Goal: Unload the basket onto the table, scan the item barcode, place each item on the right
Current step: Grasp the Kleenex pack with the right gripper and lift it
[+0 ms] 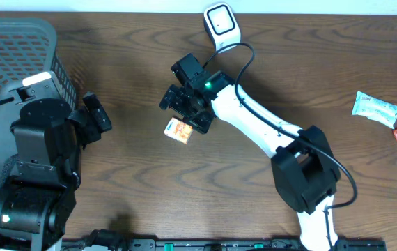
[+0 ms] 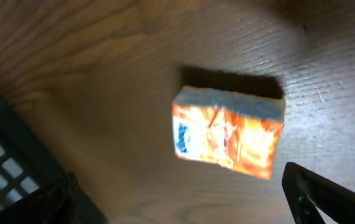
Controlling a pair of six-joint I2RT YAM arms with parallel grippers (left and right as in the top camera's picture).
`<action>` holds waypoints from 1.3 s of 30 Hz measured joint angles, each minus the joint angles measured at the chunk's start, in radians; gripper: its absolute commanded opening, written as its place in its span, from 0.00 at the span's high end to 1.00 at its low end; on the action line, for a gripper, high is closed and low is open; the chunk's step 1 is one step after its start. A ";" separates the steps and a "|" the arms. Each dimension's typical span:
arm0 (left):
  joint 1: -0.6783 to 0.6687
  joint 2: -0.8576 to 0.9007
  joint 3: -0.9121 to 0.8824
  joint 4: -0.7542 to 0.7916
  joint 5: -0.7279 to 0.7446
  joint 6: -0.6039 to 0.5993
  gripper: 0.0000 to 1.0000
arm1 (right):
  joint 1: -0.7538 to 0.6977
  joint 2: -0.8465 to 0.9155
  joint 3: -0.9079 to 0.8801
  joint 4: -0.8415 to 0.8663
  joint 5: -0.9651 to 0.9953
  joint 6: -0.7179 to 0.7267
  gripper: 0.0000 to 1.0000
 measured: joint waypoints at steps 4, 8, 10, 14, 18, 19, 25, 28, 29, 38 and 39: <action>0.000 0.000 0.000 0.000 0.000 0.000 0.02 | 0.000 0.039 0.000 0.000 0.005 0.005 0.01; 0.000 0.000 0.000 0.000 0.000 0.000 0.02 | 0.000 0.050 0.000 0.014 0.009 0.005 0.01; 0.000 0.000 0.000 0.000 0.000 0.000 0.02 | 0.000 0.050 0.000 0.018 0.014 0.005 0.01; 0.000 0.000 0.000 0.000 0.000 0.000 0.02 | 0.000 0.050 0.000 0.021 0.031 0.013 0.01; 0.000 0.000 0.000 0.000 0.000 0.000 0.02 | 0.000 0.050 0.000 0.040 0.040 0.027 0.01; 0.000 0.000 0.000 0.000 0.000 0.000 0.02 | 0.000 0.051 0.000 0.049 0.042 0.028 0.01; 0.000 0.000 0.000 0.000 0.000 0.000 0.02 | 0.001 0.068 0.000 0.076 0.043 0.045 0.01; 0.000 0.000 0.000 0.000 0.000 0.000 0.02 | 0.001 0.085 0.000 0.090 0.044 0.053 0.01; 0.000 0.000 0.000 0.000 0.000 0.000 0.02 | 0.001 0.088 0.000 0.092 0.044 0.055 0.01; 0.000 0.000 0.000 0.000 0.000 0.000 0.02 | 0.001 0.102 0.013 0.069 0.047 0.069 0.01; 0.000 0.000 0.000 0.000 0.000 0.000 0.02 | 0.001 0.103 0.015 0.058 0.047 0.069 0.01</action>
